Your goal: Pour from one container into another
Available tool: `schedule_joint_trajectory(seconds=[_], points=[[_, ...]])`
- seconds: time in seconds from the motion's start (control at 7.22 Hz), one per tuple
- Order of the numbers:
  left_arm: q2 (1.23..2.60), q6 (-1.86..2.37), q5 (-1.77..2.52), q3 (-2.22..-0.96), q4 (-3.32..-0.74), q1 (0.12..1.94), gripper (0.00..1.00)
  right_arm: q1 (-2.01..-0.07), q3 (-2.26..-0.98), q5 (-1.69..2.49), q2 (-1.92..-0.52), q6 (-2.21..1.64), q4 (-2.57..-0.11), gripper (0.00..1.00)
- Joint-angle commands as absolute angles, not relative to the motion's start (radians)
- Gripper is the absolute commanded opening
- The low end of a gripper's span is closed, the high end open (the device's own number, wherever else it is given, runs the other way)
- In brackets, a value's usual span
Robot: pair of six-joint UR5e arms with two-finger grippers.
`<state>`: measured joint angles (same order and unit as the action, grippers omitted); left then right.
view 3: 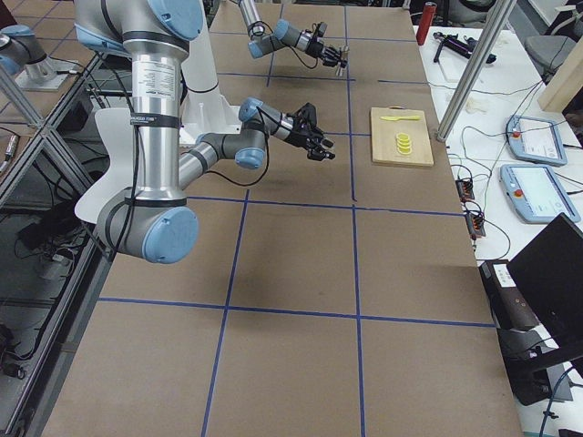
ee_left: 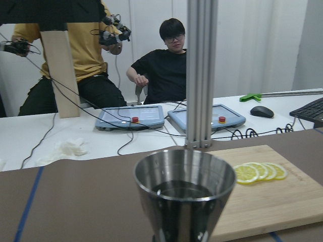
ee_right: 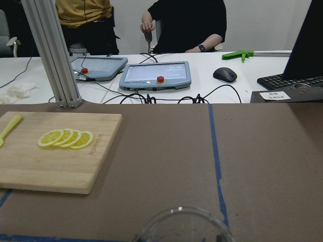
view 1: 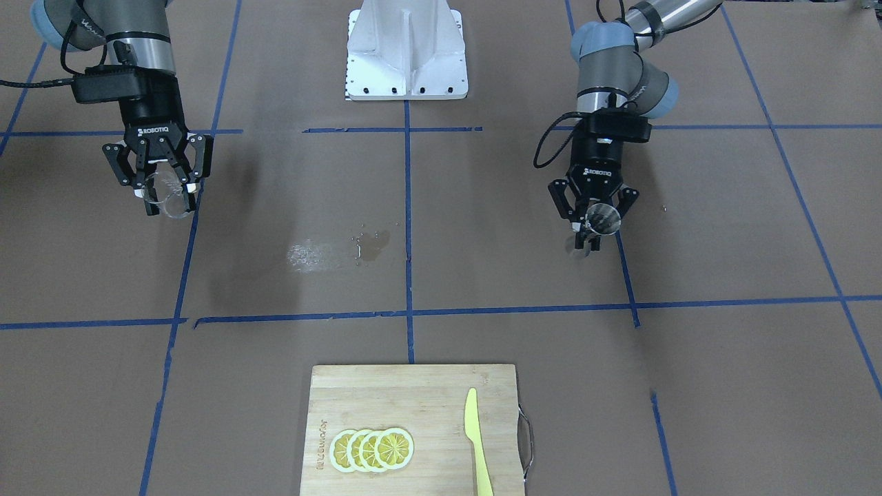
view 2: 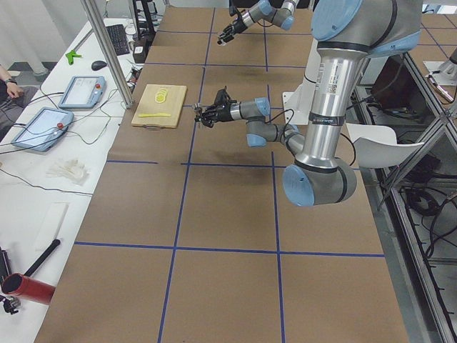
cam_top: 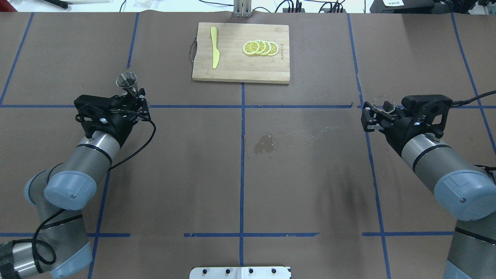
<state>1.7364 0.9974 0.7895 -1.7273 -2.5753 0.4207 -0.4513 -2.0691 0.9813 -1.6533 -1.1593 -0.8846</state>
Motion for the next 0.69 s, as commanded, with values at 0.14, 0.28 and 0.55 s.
schedule_joint_trajectory(seconds=[0.14,0.28,0.55], points=[[1.543,1.138,0.673,-1.78,-2.576,0.42,0.0,-0.476,-2.056,0.983,-1.674,-1.245,-0.887,0.0],[1.543,1.208,0.646,-1.746,-2.574,0.419,0.0,-0.476,-2.039,0.985,-1.672,-1.244,-0.887,0.0],[1.545,1.291,0.64,-1.694,-2.571,0.407,0.0,-0.476,-1.991,0.985,-1.677,-1.244,-0.873,0.0]])
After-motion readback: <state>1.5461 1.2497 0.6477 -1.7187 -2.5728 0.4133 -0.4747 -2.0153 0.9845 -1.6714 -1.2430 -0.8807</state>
